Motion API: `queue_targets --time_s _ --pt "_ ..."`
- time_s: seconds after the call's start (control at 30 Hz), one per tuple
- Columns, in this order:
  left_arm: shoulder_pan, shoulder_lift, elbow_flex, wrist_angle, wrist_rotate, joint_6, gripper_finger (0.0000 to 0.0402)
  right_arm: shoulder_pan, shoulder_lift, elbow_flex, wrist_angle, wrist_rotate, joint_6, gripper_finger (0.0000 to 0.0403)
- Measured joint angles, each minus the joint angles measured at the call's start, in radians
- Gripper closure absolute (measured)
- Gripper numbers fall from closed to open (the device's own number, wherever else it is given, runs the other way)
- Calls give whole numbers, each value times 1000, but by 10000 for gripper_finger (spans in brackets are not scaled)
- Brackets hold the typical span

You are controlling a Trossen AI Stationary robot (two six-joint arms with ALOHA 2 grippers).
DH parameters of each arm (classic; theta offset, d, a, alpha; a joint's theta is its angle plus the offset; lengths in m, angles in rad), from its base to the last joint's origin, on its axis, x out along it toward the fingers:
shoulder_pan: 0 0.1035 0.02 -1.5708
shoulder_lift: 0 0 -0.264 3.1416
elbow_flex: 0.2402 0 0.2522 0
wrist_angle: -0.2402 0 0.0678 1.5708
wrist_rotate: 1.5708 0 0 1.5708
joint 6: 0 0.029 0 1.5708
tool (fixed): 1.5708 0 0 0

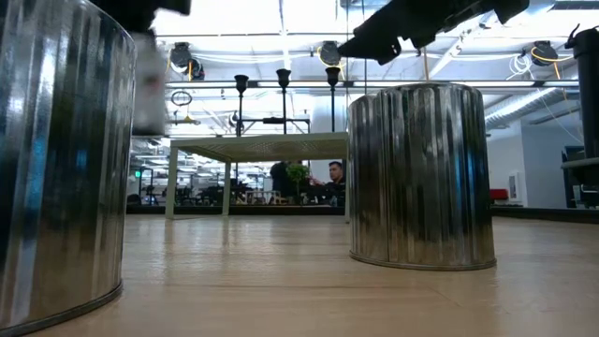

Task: Pick & Place candle stick holders
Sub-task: Put the top left silver scented candle on the shelf

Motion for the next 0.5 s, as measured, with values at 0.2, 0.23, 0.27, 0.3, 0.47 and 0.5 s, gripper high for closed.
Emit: queue_targets --time_s 0.2,0.23,0.27,0.3,0.47,0.5 --pt "222 -1 236 -138 -84 90 398 0 0 0 93 0 -15 161" --pt "265 -2 261 -140 -83 119 398 0 0 0 104 0 -15 161" --pt "312 -2 284 -133 -69 149 398 -1 0 0 111 1 -15 161" --pt "363 -2 298 -126 -46 177 398 -1 0 0 115 4 -15 161" --pt "605 26 307 -83 94 297 399 -2 0 0 119 38 -15 161" --pt "646 37 307 -65 109 320 399 -2 0 0 123 54 -15 161"
